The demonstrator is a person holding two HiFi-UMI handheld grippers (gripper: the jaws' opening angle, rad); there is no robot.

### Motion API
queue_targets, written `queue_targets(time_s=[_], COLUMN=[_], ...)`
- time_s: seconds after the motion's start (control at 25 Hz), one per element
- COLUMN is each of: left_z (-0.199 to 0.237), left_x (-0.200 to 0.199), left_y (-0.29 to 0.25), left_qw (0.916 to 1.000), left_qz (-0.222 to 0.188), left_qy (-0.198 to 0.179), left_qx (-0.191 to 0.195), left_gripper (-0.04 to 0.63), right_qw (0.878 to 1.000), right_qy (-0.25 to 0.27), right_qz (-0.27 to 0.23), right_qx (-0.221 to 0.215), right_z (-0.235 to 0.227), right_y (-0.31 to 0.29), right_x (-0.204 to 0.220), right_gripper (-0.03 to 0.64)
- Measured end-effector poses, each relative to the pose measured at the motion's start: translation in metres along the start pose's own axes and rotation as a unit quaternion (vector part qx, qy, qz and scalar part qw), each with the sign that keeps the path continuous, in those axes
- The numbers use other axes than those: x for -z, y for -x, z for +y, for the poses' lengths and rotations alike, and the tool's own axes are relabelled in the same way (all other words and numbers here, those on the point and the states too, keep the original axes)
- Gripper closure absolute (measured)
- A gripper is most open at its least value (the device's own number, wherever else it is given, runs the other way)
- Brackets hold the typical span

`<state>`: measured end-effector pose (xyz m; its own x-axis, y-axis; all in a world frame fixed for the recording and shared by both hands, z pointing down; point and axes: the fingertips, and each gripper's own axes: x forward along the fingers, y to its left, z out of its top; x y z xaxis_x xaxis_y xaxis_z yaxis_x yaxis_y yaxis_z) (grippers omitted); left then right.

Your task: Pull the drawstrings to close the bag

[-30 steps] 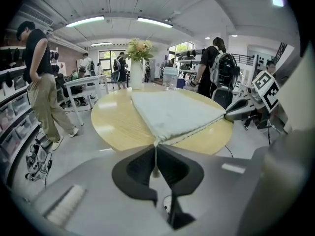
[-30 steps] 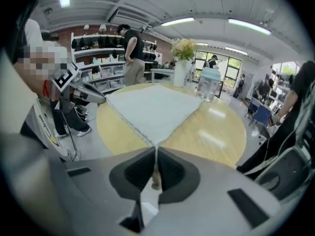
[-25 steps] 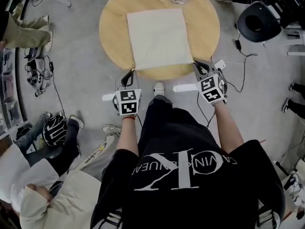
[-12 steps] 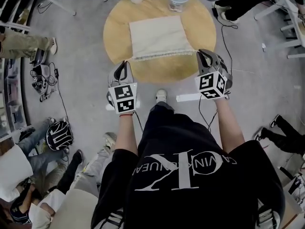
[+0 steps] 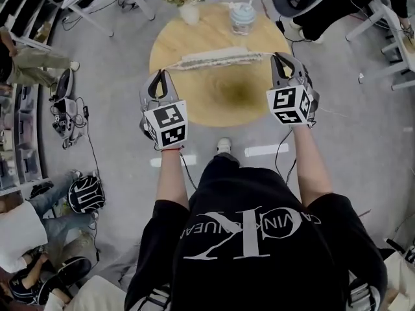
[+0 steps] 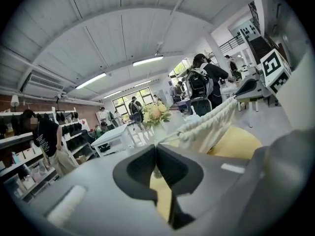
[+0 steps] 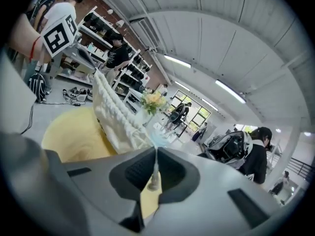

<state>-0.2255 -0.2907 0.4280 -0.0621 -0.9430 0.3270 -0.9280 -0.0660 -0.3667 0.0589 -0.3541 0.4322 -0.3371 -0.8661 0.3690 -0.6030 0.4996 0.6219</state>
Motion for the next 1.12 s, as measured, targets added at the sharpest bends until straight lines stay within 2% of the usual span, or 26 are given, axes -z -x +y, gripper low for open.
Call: queue_targets(time_s=[0.24,0.4,0.48,0.72,0.88,1.12], left_z=[0.021,0.034,0.041,0.061,0.078,0.096], left_x=[-0.027,-0.052,-0.064,-0.08,-0.09,-0.09], left_y=[-0.004,-0.001,0.001,0.006,0.01,0.012], left_qw=[0.9985,0.9943,0.9925,0.99,0.9898,0.989], left_qz=[-0.007,-0.019,-0.028,-0.036,-0.042,-0.04], left_qy=[-0.023,-0.07,-0.083,-0.089,-0.074,-0.072], left_qx=[-0.049,-0.078,-0.085,-0.103,-0.114,-0.123], left_gripper=[0.58,0.58,0.581,0.583,0.583,0.584], right_qw=[0.999,0.998,0.997,0.995,0.993,0.991], right_qy=[0.017,0.033,0.033,0.04,0.038,0.026], right_qz=[0.002,0.007,0.003,0.0,0.009,0.018], right_qx=[0.036,0.061,0.072,0.097,0.111,0.131], right_z=[-0.03,-0.05,-0.062,-0.098,-0.121,-0.146], right_y=[-0.007,-0.006,-0.003,0.001,0.002,0.004], right_x=[-0.011,-0.018,-0.024,-0.03,-0.025,-0.017], right_gripper=[0.595,0.595,0.595,0.595,0.595,0.595])
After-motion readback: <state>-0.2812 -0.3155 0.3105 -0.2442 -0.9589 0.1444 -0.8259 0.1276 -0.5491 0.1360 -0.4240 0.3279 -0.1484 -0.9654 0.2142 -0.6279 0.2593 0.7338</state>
